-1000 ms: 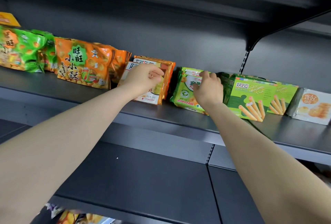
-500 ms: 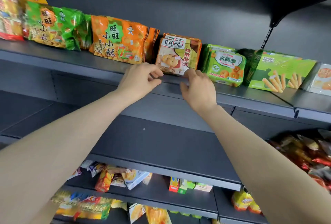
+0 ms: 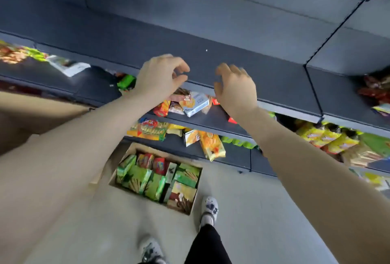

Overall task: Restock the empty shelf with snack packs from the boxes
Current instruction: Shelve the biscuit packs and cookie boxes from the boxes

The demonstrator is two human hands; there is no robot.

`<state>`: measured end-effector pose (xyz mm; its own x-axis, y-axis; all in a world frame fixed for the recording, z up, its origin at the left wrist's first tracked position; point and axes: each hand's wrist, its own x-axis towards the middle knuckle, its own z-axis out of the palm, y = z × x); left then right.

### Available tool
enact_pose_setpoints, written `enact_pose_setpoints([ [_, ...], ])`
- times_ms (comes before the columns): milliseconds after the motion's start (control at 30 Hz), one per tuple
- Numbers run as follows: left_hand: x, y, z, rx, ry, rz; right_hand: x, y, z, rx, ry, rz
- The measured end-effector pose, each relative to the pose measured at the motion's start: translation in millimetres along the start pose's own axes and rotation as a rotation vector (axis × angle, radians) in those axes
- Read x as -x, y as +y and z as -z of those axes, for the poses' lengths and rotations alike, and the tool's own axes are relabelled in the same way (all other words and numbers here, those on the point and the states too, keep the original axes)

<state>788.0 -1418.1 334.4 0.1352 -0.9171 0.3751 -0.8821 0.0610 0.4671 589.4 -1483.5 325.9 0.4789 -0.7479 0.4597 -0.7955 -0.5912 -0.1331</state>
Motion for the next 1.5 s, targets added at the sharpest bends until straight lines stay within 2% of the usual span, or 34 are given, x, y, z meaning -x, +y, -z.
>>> enact_pose_setpoints([
  [367, 149, -109, -118, 0.029, -0.129, 0.406, 113, -14, -164, -0.128, -0.405, 0.065],
  [667, 254, -170, -245, 0.049, -0.172, 0.653, 204, 9, -302, -0.13, -0.636, 0.037],
  [933, 355, -229, -353, 0.083, -0.286, 0.94, 273, 15, -428, -0.058, -0.912, 0.143],
  [1167, 406, -296, -423, 0.121, -0.378, 1.05, 297, -2, -536, -0.07, -1.016, 0.167],
  [1300, 408, -334, -458, 0.127, -0.417, 1.022, 303, -20, -600, -0.096, -1.043, 0.194],
  [1500, 404, -393, -504, 0.074, -0.431, 0.939, 305, -44, -682, -0.149, -1.095, 0.072],
])
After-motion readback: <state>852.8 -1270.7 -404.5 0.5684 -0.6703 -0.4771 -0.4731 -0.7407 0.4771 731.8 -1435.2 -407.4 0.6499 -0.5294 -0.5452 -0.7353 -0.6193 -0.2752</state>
